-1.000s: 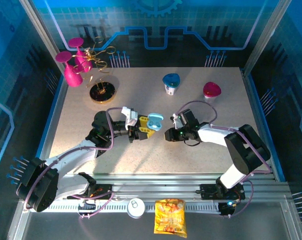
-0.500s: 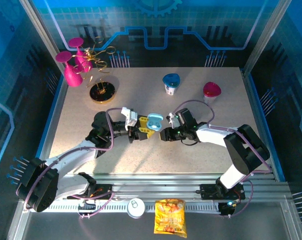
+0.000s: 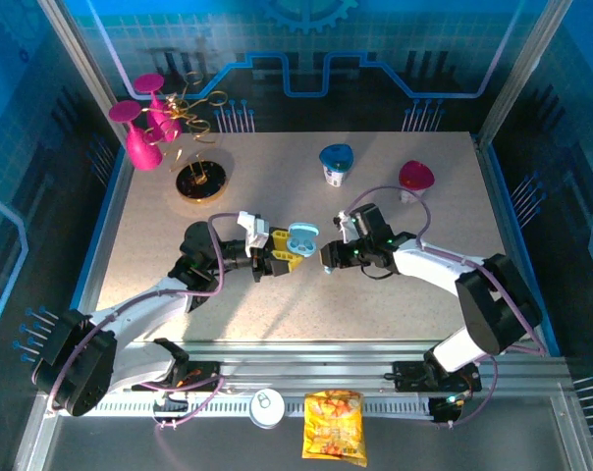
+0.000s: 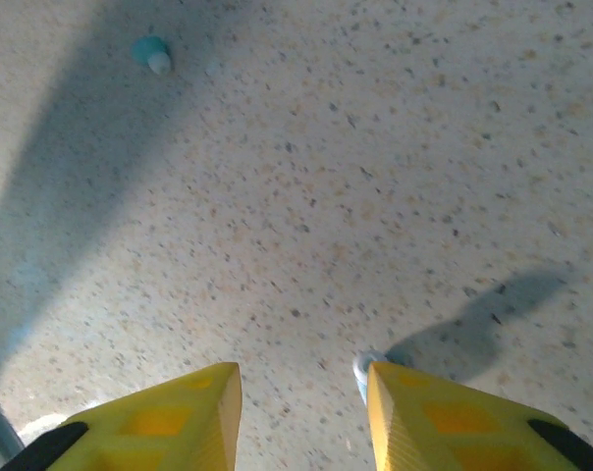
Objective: Insert the wireless bluetooth earbuds into the charging case
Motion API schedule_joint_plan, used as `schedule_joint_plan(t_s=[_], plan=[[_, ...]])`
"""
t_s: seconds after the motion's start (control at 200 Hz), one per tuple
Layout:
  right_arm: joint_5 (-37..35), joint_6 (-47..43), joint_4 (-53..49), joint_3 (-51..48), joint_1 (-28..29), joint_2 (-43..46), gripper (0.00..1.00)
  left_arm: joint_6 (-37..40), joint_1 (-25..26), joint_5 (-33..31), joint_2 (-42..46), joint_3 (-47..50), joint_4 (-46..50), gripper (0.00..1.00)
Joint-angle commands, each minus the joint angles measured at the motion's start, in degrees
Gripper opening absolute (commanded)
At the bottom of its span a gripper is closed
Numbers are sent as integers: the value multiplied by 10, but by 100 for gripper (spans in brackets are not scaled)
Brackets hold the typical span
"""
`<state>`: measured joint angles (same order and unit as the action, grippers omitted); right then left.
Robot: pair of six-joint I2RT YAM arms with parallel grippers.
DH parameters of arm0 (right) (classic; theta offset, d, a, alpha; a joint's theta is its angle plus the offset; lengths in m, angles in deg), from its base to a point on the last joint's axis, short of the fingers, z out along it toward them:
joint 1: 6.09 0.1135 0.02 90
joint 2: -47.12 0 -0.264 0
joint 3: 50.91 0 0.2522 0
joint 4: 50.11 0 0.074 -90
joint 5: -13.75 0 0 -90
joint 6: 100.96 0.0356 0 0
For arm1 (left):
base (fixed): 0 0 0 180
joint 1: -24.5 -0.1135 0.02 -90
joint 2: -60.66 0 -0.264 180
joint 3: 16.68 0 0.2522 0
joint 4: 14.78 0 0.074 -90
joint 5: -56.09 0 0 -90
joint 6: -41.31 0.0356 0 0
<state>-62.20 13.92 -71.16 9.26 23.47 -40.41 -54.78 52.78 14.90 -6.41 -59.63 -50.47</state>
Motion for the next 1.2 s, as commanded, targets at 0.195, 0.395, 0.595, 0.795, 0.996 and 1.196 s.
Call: schedule_joint_plan(t_s=[0.195, 0.395, 0.595, 0.795, 0.996, 1.196], plan=[[-67, -49, -105, 62, 28, -44, 38, 18, -4, -39, 83, 25, 15, 34], [-77, -57, -111, 98, 45, -101, 38, 53, -4, -51, 120, 21, 82, 34], [-81, -53, -108, 119, 51, -135, 32, 64, -4, -51, 118, 13, 100, 34], [-89, -45, -108, 116, 39, -140, 23, 64, -4, -45, 101, 0, 98, 35], [-80, -46, -104, 102, 20, -135, 11, 59, -4, -37, 79, -12, 87, 35], [1, -29, -53, 76, -9, -131, 4, 55, -4, -30, 61, -25, 82, 34]])
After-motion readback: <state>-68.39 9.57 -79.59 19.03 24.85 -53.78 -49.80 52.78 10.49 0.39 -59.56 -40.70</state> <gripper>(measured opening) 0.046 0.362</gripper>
